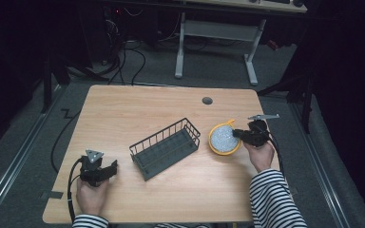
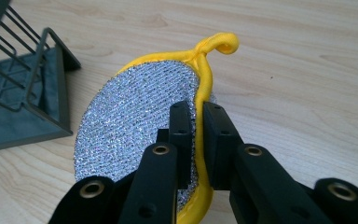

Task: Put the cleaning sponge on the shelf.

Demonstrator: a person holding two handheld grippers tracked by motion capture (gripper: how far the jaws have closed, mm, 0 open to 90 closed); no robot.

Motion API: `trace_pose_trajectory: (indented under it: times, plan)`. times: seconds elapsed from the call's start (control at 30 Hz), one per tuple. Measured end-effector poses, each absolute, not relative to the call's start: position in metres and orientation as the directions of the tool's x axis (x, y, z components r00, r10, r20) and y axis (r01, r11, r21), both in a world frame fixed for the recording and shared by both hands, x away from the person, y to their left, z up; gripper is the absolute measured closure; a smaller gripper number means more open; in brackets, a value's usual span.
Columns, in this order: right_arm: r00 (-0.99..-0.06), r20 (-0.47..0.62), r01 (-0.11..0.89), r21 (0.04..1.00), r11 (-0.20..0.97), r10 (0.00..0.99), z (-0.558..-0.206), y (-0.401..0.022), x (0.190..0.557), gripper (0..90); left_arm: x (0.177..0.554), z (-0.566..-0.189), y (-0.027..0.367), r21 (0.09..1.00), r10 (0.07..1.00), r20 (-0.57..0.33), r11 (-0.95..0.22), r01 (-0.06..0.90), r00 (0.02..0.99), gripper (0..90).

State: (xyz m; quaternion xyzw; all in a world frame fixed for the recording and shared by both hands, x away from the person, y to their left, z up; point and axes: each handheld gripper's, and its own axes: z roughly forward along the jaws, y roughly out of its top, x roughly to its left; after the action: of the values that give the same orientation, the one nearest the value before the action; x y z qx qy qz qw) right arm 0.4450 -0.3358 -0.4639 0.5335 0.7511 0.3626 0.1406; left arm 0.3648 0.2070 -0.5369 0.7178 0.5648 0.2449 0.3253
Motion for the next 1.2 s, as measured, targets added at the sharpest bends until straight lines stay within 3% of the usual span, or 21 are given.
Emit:
trace_pose_trajectory:
  times: [0.5,1.2]
  plan:
    - [-0.461,0.229,0.637,0.758,0.140,0.857,-0.433,-0.343,0.423,83.1,0.365,-0.537,0.207,0.743,0.970,-0.016,-0.150,0.652,0.241,30.3]
    - [-0.576,0.192,0.555,0.806,0.207,0.794,-0.389,-0.310,0.426,83.2,0.365,-0.537,0.207,0.744,0.971,-0.017,-0.149,0.652,0.240,30.3]
